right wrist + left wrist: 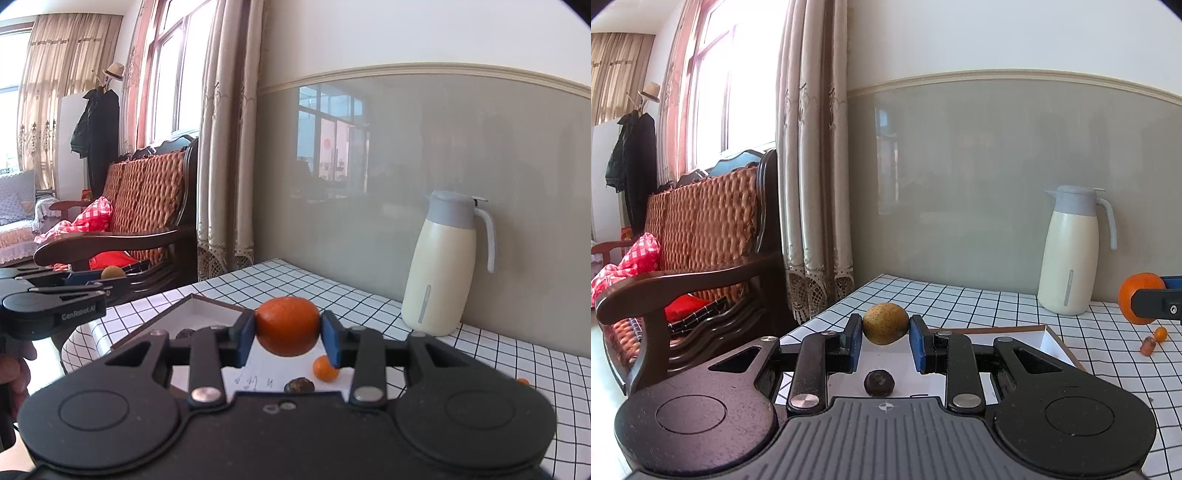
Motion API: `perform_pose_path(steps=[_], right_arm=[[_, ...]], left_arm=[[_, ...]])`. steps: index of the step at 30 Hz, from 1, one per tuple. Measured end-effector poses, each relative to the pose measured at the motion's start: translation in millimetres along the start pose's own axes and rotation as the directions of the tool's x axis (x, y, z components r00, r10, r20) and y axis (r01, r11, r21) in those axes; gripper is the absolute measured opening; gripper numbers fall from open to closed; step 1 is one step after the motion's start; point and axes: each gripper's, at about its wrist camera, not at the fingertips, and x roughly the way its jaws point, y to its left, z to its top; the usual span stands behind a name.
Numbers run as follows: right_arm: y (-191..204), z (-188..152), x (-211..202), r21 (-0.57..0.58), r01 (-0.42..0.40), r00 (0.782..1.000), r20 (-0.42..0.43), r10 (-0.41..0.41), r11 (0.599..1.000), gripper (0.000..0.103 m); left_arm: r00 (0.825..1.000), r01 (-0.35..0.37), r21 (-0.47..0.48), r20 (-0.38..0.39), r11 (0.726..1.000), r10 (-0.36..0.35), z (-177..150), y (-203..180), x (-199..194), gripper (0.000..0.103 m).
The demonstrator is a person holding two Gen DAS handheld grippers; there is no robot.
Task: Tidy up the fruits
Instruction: 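Open the left tool to drop the tan fruit while the right tool releases the orange into the box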
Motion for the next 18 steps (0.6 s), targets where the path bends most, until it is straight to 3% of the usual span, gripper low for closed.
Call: perform_pose_path(steps=[18], right_arm=[[-3.2, 5.4, 51.9, -0.002, -0.003, 0.999, -0.036, 0.003, 1.0, 0.03]], left_arm=[[0.999, -0.011, 0.005, -0.04, 1.0, 0.012, -3.4, -1.2, 52.9, 0.028]])
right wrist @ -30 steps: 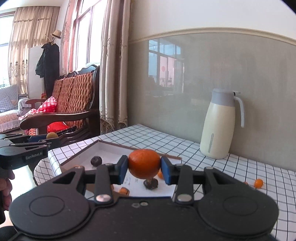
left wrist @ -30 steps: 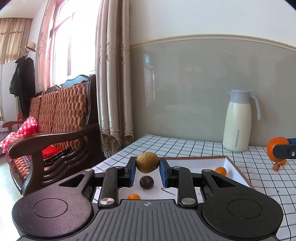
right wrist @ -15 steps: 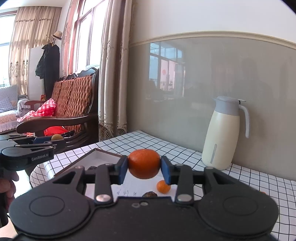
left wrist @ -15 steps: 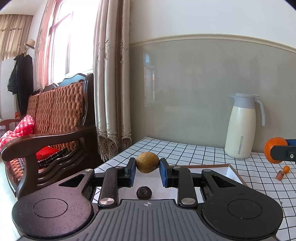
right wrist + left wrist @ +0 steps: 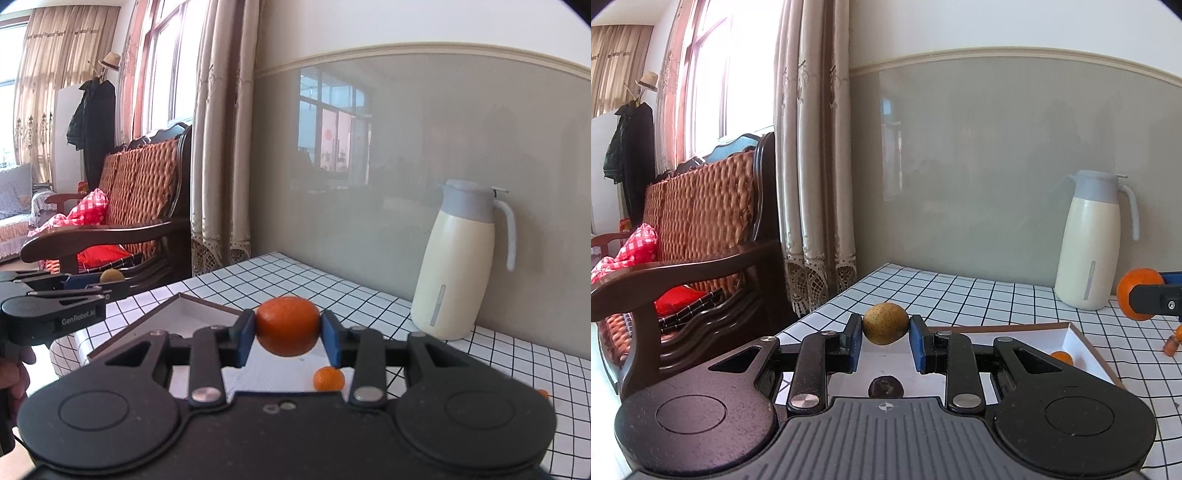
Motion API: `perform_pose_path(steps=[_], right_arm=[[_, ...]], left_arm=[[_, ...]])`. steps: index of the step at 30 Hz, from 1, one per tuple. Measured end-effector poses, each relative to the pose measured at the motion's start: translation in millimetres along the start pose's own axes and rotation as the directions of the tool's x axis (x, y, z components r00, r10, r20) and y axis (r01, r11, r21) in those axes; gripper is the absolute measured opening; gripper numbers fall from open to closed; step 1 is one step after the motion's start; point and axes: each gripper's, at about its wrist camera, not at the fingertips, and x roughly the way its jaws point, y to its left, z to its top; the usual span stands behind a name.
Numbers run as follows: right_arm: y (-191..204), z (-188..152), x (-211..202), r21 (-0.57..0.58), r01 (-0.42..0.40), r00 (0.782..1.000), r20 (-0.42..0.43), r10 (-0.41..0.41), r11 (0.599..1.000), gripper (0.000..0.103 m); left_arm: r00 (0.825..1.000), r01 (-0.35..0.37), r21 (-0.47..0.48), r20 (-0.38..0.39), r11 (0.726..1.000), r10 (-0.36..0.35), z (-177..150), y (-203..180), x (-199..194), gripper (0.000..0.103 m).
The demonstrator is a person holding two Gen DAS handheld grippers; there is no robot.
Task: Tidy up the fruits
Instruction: 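Open the left tool to drop the tan fruit while the right tool releases the orange into the box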
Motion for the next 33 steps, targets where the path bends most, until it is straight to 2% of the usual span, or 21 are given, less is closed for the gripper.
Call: perform_pose_path(steps=[33], right_arm=[[-16.2, -21.8, 114.3, 0.008, -0.02, 0.987, -0.156, 0.021, 1.0, 0.03]], left_arm=[[0.992, 0.021, 0.037, -0.129, 0.999, -0.016, -24.5, -18.1, 108.4, 0.028]])
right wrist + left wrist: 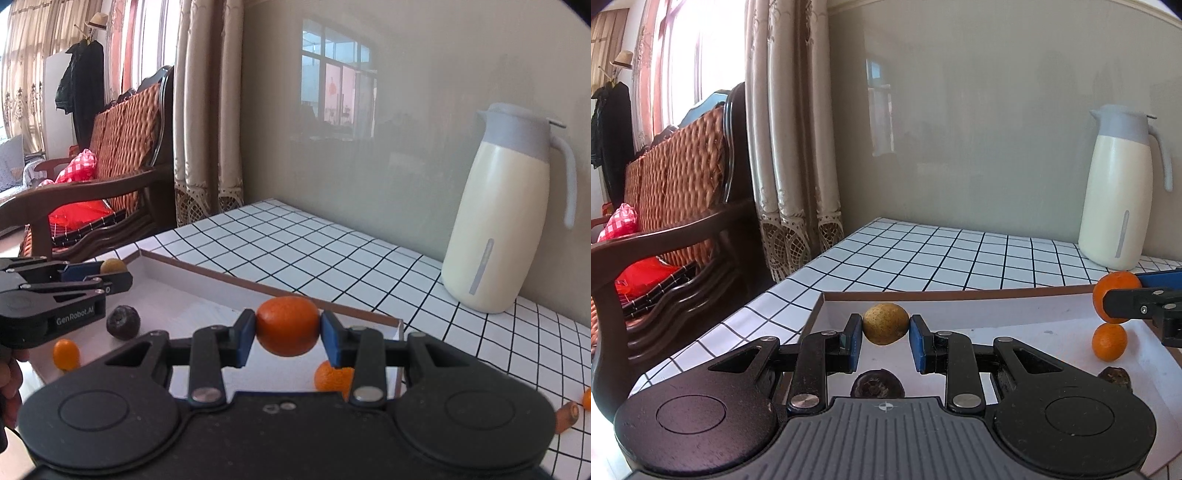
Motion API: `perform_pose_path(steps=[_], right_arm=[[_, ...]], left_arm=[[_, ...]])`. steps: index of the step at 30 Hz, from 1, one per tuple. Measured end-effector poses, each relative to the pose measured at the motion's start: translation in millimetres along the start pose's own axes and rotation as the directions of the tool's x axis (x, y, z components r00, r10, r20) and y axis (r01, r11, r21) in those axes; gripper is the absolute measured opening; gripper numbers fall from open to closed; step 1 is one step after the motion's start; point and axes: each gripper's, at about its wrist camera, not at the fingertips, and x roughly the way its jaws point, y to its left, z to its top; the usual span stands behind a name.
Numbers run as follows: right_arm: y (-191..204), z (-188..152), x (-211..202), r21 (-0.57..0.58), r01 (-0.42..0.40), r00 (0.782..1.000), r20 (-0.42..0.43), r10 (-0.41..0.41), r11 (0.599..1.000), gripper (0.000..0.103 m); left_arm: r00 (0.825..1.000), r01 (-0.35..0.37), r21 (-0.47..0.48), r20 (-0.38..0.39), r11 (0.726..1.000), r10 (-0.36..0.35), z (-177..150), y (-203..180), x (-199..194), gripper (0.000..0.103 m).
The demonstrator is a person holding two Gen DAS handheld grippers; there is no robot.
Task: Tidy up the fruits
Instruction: 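Open the left tool to drop the tan fruit while the right tool releases the orange into the box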
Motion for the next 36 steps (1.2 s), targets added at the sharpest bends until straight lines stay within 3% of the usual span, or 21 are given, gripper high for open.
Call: perform_pose_path(steps=[8, 11, 13, 14, 16, 17, 18, 36], right_arm=[[-8.7, 1.4, 18.0, 0.017, -0.005, 1.0, -0.022, 0.006, 1.0, 0.03], [-8.4, 4.8, 28.1, 0.008, -0.011, 0.997, -0.08, 0.012, 1.0, 0.033], [-6.6, 5.2, 28.7, -0.003, 0.01, 0.998, -0.065, -0.01, 1.0, 0.059], [-6.9, 5.4, 25.2, -0.002, 0.043, 0.998, -0.04, -0.043, 0.999, 0.08], [-8.7, 6.5, 17.2, -0.003, 0.083, 0.996, 0.021, -0.083, 0.997, 0.079], [-10.7, 8.1, 14.5, 0.003, 0.088, 0.996, 0.032, -0.088, 0.996, 0.079], [-14.2, 9.5, 14.0, 0.013, 0.087, 0.996, 0.032, -0.088, 0.996, 0.079], [-27.1, 10.6, -11.9, 0.061, 0.097, 0.993, 0.059, -0.1, 0.993, 0.082]], left_arm=[[1.0, 0.005, 0.003, -0.024, 1.0, -0.005, -0.1, -9.1, 19.5, 0.028], [0.999, 0.005, -0.011, -0.036, 1.0, -0.005, 2.1, -10.6, 23.2, 0.028], [0.999, 0.007, -0.011, -0.048, 1.0, -0.008, 3.9, -12.6, 24.8, 0.028], [0.999, 0.015, -0.014, -0.046, 1.0, -0.016, 4.1, -11.8, 23.6, 0.033], [1.0, -0.005, -0.019, -0.017, 1.0, 0.005, 5.1, -11.7, 17.1, 0.09], [0.999, -0.031, -0.019, 0.019, 0.999, 0.031, 5.4, -10.8, 12.0, 0.097], [0.998, -0.044, -0.017, 0.046, 0.999, 0.045, 6.0, -10.6, 7.4, 0.098], [0.997, -0.039, -0.017, 0.067, 0.999, 0.04, 12.2, -5.2, -19.7, 0.098]])
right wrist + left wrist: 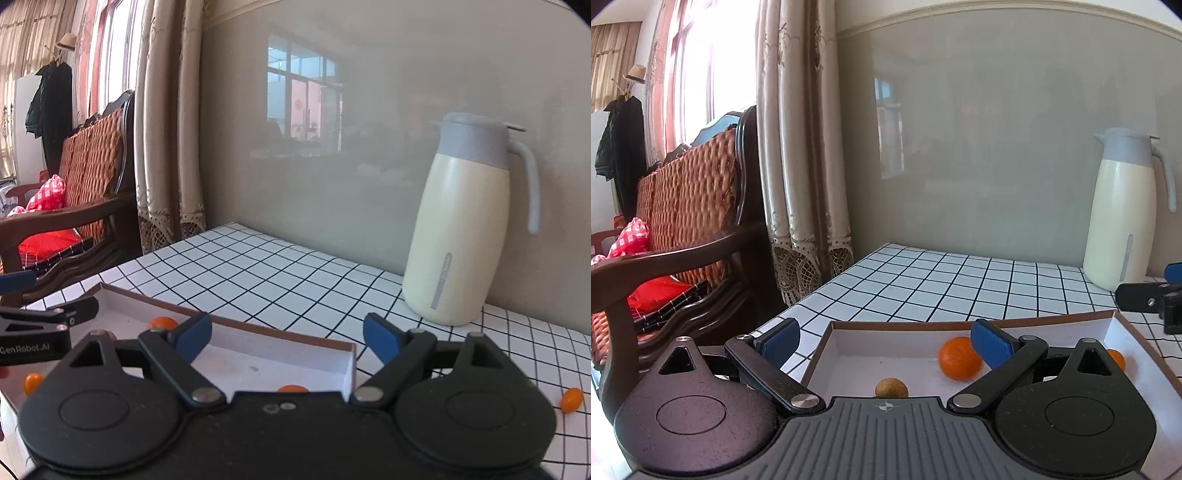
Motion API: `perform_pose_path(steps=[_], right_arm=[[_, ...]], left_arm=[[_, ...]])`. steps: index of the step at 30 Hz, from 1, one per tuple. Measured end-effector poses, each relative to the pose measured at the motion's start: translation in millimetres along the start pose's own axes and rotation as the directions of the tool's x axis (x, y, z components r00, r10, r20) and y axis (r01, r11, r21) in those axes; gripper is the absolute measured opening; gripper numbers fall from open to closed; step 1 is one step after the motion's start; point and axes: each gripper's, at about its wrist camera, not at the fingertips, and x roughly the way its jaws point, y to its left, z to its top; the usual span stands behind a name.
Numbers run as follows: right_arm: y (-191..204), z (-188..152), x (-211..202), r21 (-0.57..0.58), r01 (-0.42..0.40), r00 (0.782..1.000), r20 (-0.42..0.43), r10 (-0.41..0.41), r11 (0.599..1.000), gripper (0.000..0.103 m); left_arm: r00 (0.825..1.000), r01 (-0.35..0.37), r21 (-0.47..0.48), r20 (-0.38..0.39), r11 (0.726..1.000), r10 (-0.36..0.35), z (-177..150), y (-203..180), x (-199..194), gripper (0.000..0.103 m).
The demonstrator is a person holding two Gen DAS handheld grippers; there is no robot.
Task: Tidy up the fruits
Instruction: 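Open the left tool to drop the tan fruit while the right tool releases the orange into the box, then move both open tools back toward the carrot slice and small orange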
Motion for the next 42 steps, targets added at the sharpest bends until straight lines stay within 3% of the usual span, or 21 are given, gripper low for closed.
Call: perform_pose_path(steps=[15, 26, 32, 42], right_arm=[[-21.4, -30.2, -94.5, 0.006, 0.051, 0.997, 0.054, -0.052, 0.999, 0.086], [-83.6, -46.7, -146.5, 0.099, 0.19, 0.974, 0.104, -0.2, 0.977, 0.081], [-126.4, -61.3, -169.1, 0.16, 0.253, 0.959, 0.092, -0.27, 0.954, 0.073], [-173.4, -83.8, -195.2, 0.21, 0.321, 0.937, 0.07, -0.342, 0.923, 0.073]], left_arm=[[0.995, 0.086, -0.017, 0.052, 0.996, -0.085, -8.6, -19.9, -81.4, 0.098], [0.973, 0.208, 0.039, 0.092, 0.977, -0.211, -3.5, -94.4, -110.0, 0.098], [0.955, 0.276, 0.077, 0.09, 0.958, -0.283, -4.2, -143.3, -118.1, 0.098], [0.923, 0.368, 0.136, 0.066, 0.92, -0.379, -11.5, -210.3, -131.6, 0.098]])
